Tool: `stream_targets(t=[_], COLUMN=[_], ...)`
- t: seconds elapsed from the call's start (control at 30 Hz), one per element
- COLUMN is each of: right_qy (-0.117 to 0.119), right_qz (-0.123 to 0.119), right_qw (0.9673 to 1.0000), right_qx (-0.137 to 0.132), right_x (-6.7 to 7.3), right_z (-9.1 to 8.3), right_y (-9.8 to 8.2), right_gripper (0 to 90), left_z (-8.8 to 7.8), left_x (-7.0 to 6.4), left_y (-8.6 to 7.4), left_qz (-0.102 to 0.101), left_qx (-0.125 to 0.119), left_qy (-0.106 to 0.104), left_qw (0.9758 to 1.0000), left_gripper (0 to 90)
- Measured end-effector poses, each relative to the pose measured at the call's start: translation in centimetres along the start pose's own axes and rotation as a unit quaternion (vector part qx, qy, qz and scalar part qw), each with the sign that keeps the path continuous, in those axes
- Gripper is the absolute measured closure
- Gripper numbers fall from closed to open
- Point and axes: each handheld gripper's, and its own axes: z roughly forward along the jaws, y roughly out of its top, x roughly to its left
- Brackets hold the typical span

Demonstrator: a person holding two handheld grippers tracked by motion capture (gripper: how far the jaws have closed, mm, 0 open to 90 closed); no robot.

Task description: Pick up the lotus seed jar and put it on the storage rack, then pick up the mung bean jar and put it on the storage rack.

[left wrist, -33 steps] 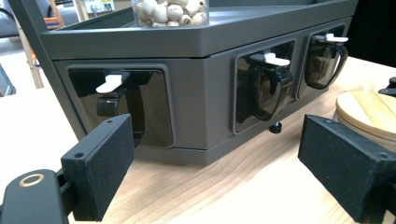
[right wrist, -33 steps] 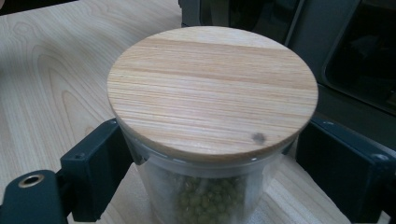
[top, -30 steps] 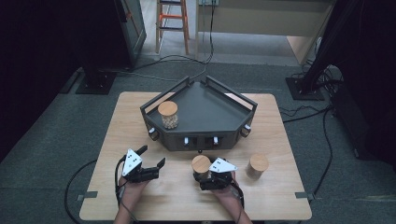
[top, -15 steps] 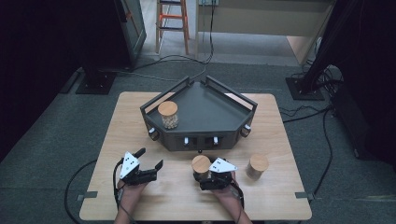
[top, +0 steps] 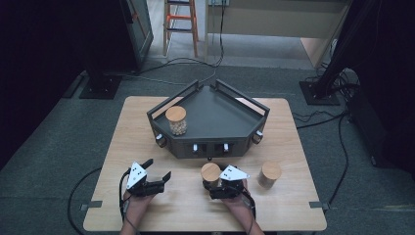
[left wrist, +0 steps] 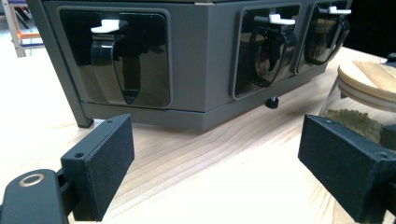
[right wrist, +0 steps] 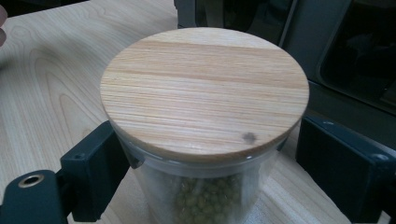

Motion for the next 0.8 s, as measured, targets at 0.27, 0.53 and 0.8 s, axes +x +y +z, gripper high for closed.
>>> stream_targets(t=[0.27, 0.53, 0.8], right_qy=[-0.001, 0.005, 0.012], right_qz=[-0.001, -0.004, -0.006], right_qw=[1.0000, 1.0000, 0.9999], right_qx=[0.002, 0.004, 0.006], right_x=[0.1, 0.0, -0.1], right_z=[0.0, 0.0, 0.1], right_y=[0.1, 0.1, 0.2], right_gripper=[11.1, 15.0, 23.7], left_z=[0.3, 0.7, 1.0], left_x=[-0.2, 0.1, -0.1], left_y=[0.3, 0.2, 0.3], left_qz=[0.011, -0.002, 0.002], left_qx=[0.027, 0.028, 0.031], left_qy=[0.008, 0.001, 0.001], left_qw=[0.9996, 0.9996, 0.9995], left_gripper=[10.6, 10.6, 10.5])
